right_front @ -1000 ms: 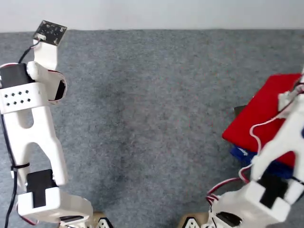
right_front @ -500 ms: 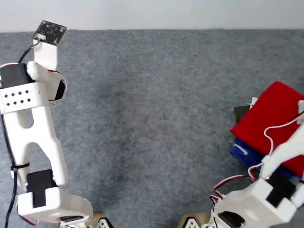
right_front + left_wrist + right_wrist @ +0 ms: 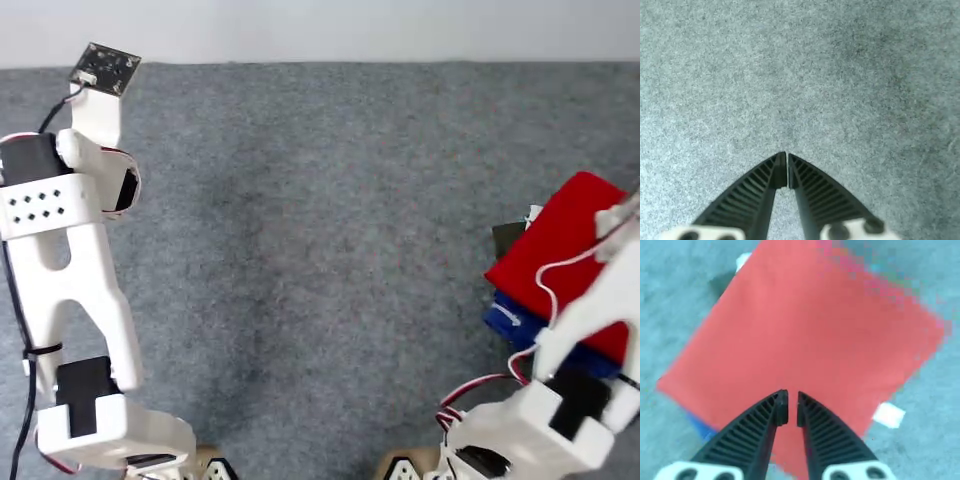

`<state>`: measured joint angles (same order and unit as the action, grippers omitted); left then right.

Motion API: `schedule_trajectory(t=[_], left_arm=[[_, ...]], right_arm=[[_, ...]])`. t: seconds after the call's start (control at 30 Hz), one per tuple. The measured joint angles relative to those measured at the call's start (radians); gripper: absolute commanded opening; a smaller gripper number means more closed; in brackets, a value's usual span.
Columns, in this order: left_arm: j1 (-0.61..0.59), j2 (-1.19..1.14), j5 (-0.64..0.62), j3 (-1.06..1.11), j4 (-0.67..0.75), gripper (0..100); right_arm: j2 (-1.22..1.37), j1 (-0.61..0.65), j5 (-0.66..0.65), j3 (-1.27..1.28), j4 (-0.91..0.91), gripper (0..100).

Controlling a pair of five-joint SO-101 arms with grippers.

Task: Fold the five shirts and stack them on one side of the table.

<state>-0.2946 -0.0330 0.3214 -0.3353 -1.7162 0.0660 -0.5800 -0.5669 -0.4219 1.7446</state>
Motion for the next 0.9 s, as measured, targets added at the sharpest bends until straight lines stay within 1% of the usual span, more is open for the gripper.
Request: schedule_trajectory(t=[0.1, 0.27, 0.47, 0.57, 0.73, 0.83, 0.9], left_arm=[[0.0, 0.0, 0.0, 0.0, 0.0, 1], [0.0, 0.0, 0.0, 0.0, 0.0, 1], [0.0, 0.0, 0.0, 0.0, 0.0, 1], [0.0, 0.0, 0.0, 0.0, 0.0, 1], [0.0, 0.0, 0.0, 0.0, 0.0, 1], [0.0, 0.0, 0.0, 0.0, 0.0, 1], [0.0, 0.0, 0.0, 0.0, 0.0, 1]], right_arm=[[0.017, 0.049, 0.0, 0.026, 0.008, 0.9], [0.051, 0.127, 0.0, 0.207, -0.005, 0.9], [0.051, 0.175, 0.0, 0.437, -0.114, 0.9], [0.051, 0.195, 0.0, 0.466, -0.12, 0.9], [-0.009, 0.175, 0.0, 0.434, -0.084, 0.9], [-0.087, 0.104, 0.0, 0.399, -0.086, 0.9], [-0.12, 0.048, -0.025, 0.393, -0.086, 0.9]])
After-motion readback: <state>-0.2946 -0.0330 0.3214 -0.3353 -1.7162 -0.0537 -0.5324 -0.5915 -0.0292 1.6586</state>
